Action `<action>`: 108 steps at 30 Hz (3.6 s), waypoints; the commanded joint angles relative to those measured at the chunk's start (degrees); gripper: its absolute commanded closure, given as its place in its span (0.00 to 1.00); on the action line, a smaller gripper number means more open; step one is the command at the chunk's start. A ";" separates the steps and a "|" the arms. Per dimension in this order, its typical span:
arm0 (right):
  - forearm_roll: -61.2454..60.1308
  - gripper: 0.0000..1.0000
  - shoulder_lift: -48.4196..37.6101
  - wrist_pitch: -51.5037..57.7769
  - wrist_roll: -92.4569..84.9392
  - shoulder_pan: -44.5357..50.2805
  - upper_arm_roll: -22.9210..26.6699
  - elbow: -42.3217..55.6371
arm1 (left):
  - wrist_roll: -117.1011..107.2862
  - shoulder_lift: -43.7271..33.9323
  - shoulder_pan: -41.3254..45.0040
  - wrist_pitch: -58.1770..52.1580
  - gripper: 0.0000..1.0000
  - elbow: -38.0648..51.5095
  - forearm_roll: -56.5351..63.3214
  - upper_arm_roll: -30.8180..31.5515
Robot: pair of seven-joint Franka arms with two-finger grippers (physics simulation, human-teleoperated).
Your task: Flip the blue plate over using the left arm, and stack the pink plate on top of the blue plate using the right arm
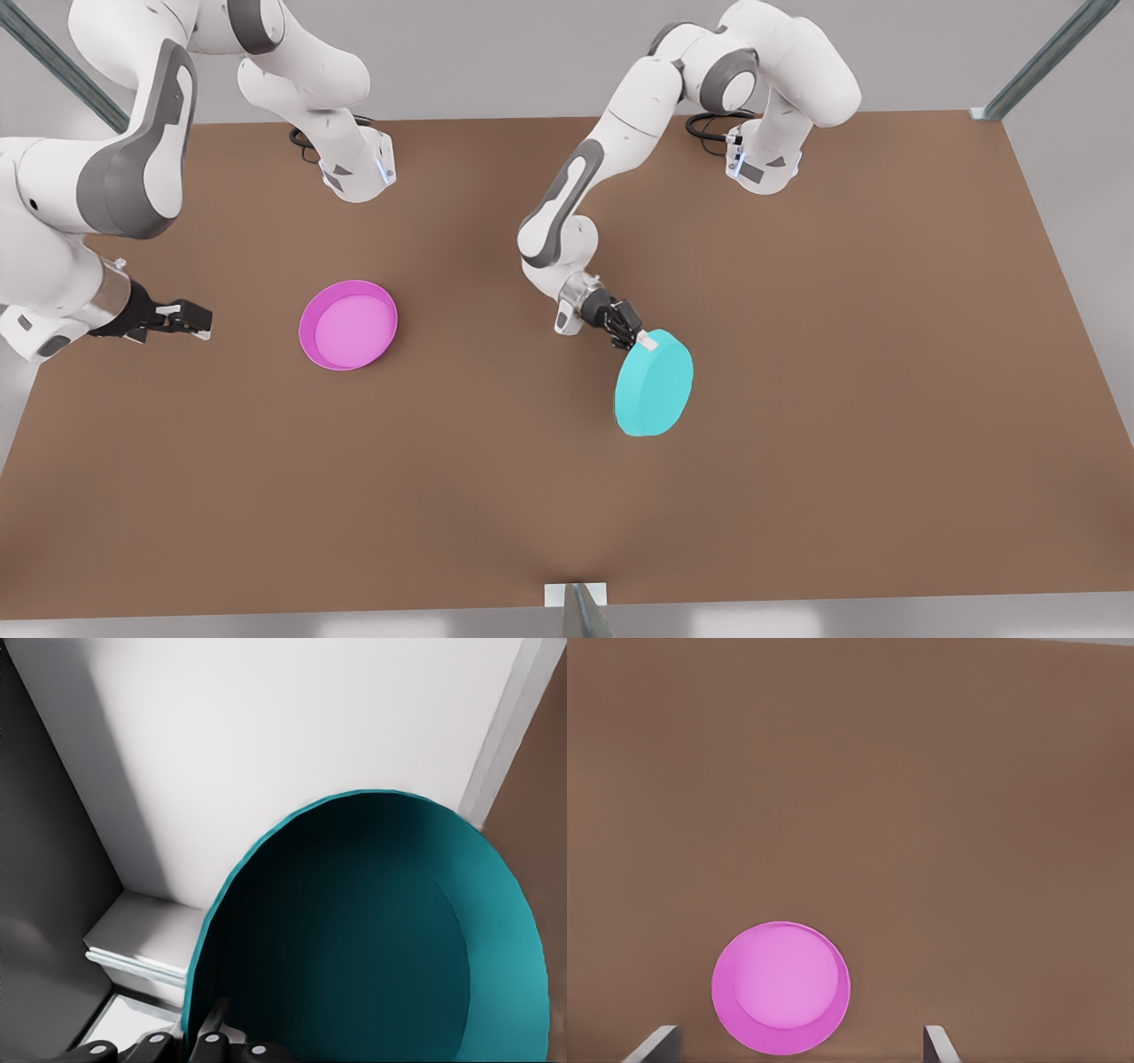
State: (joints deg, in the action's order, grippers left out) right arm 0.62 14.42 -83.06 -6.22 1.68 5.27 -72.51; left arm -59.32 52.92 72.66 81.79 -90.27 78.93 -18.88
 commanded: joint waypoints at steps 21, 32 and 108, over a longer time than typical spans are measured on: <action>0.00 0.00 0.08 -0.09 0.07 0.16 0.00 0.00 | -3.00 7.82 1.43 -4.45 0.00 1.32 -2.02 1.48; 0.00 0.00 0.08 -0.09 0.06 0.25 0.00 0.00 | -3.61 7.55 1.43 -2.42 0.00 11.60 -23.72 6.49; -29.88 0.69 4.39 -57.30 -43.62 -7.22 0.18 -64.86 | 65.21 -37.71 -64.75 -7.61 0.00 18.99 -69.78 17.92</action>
State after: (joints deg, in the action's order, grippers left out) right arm -29.18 18.73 -140.33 -49.83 -5.53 5.45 -137.37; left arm 5.89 15.29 7.91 74.21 -71.28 9.14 -0.97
